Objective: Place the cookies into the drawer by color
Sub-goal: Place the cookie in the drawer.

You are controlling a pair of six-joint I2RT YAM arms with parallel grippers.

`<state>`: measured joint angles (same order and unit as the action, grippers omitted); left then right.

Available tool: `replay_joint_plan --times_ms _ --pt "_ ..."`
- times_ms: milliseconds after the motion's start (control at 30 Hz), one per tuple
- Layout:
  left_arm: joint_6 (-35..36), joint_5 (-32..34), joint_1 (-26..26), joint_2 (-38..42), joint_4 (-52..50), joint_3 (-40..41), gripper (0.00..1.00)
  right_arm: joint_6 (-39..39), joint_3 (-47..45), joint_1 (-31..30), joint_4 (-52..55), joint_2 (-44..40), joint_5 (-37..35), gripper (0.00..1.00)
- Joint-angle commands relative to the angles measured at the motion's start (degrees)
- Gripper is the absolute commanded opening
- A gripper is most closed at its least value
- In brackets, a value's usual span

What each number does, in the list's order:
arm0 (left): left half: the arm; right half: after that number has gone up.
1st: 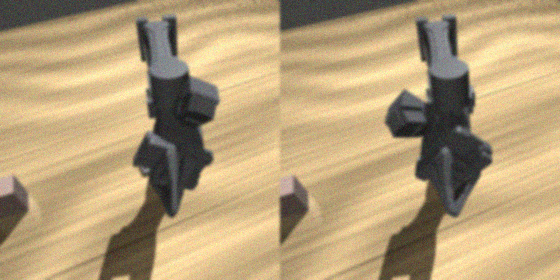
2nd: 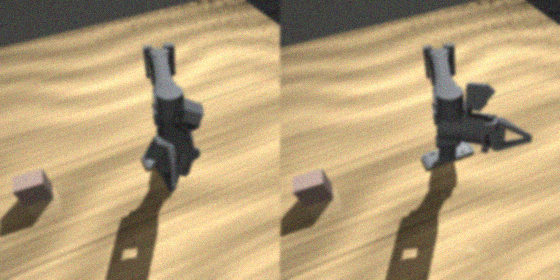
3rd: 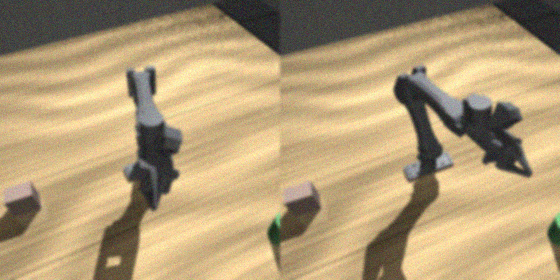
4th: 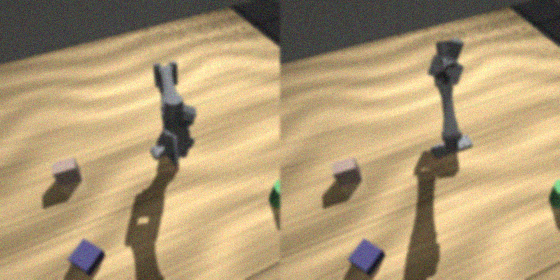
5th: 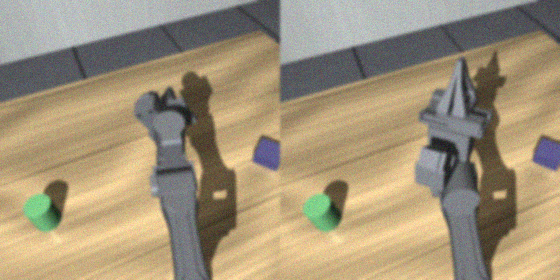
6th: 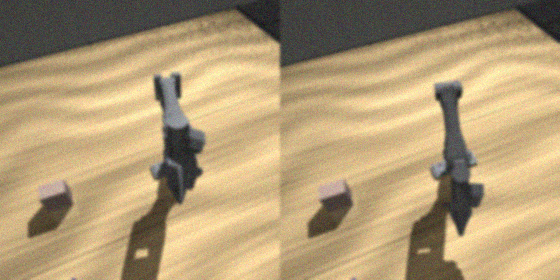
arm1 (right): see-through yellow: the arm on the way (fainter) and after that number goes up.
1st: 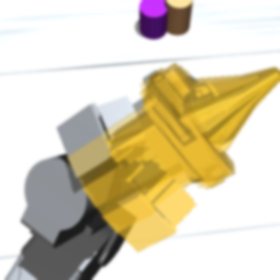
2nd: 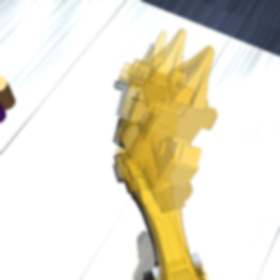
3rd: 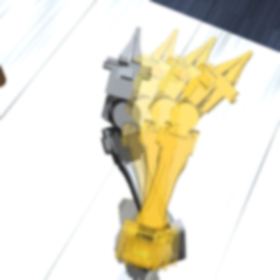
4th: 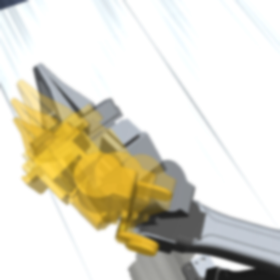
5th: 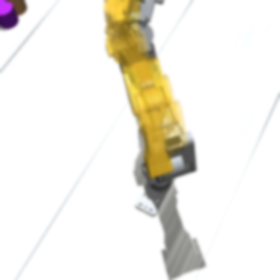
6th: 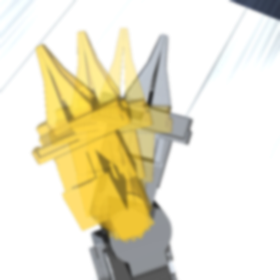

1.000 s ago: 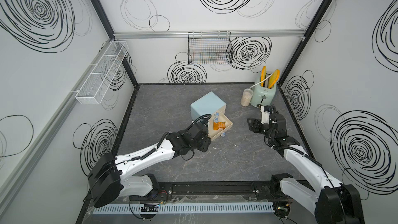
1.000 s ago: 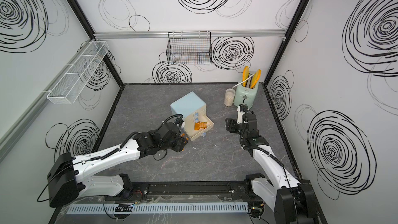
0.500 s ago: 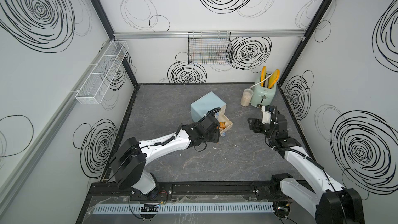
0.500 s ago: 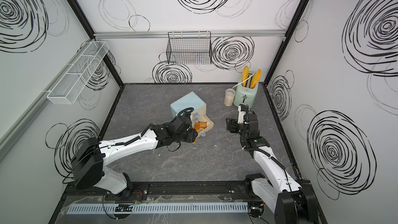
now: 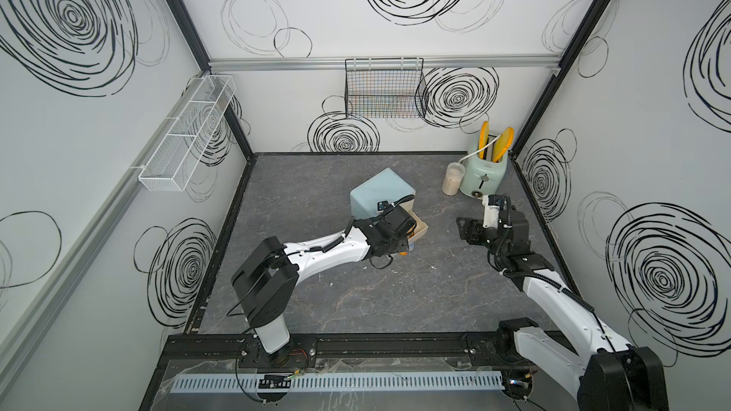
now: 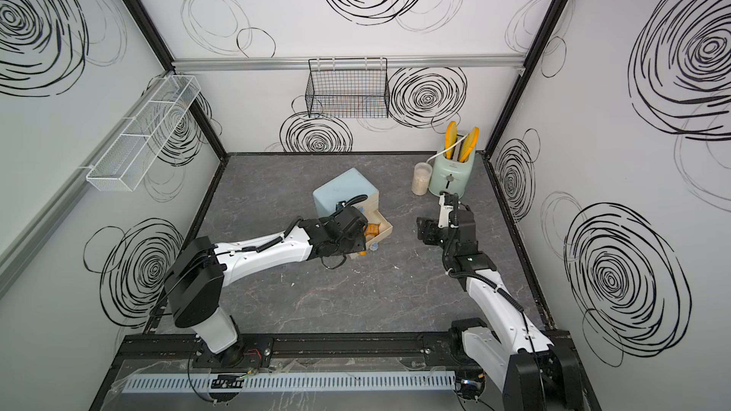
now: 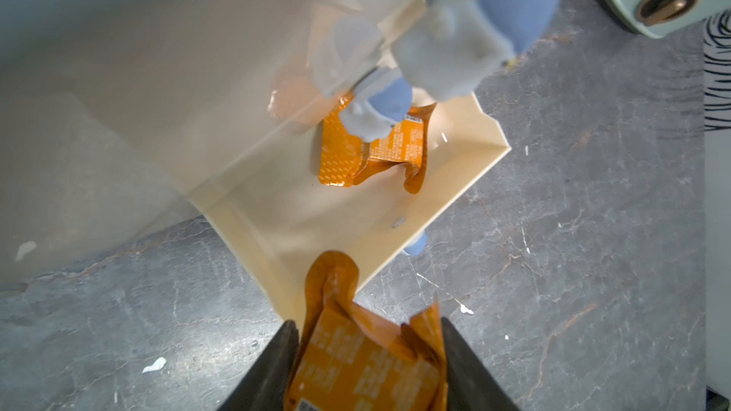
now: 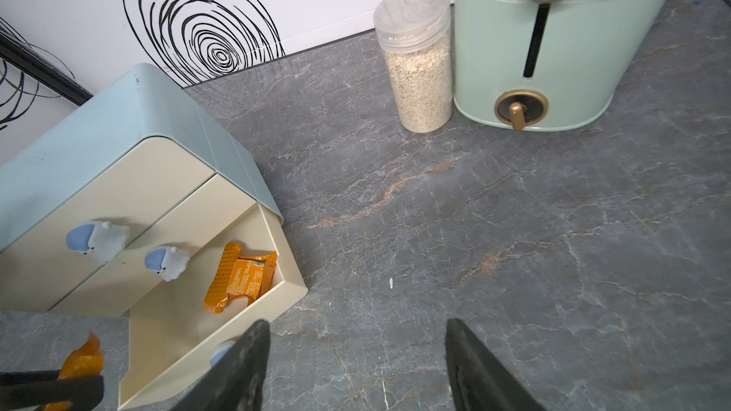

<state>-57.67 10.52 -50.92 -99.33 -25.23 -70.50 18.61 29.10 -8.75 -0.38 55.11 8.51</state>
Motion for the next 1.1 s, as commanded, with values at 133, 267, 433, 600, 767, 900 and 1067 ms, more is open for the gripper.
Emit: replay_joint_plan --times_ms 133,267,433,600,767,900,1067 --pt "-4.5 1.8 2.3 -3.3 -2.2 -3.1 0.49 0.3 -1.1 1.0 0.2 -1.2 0.8 0.72" --pt "-4.4 1.3 2.8 -4.5 -2.3 -3.5 0.50 0.4 -1.3 1.4 0.0 -1.3 1.1 0.72" --pt "-4.9 0.3 3.1 -5.6 -2.1 -3.5 0.53 0.4 -1.6 1.8 -0.2 -1.1 1.4 0.72" --pt "-5.4 -1.2 3.0 -6.6 -1.5 -3.5 0.53 0.3 -1.7 2.1 -0.4 -0.9 1.7 0.72" --pt "-6.1 -0.6 2.7 -6.8 -1.9 -3.3 0.54 0.2 -2.0 2.4 -0.6 -0.8 1.7 0.72" --pt "-6.5 0.0 2.4 -7.0 -2.1 -3.3 0.58 0.1 -2.3 2.7 -0.8 -0.7 1.9 0.72" --pt "-6.6 0.9 2.1 -7.3 -2.5 -3.3 0.71 0.1 -2.5 3.0 -0.9 -0.7 2.3 0.72"
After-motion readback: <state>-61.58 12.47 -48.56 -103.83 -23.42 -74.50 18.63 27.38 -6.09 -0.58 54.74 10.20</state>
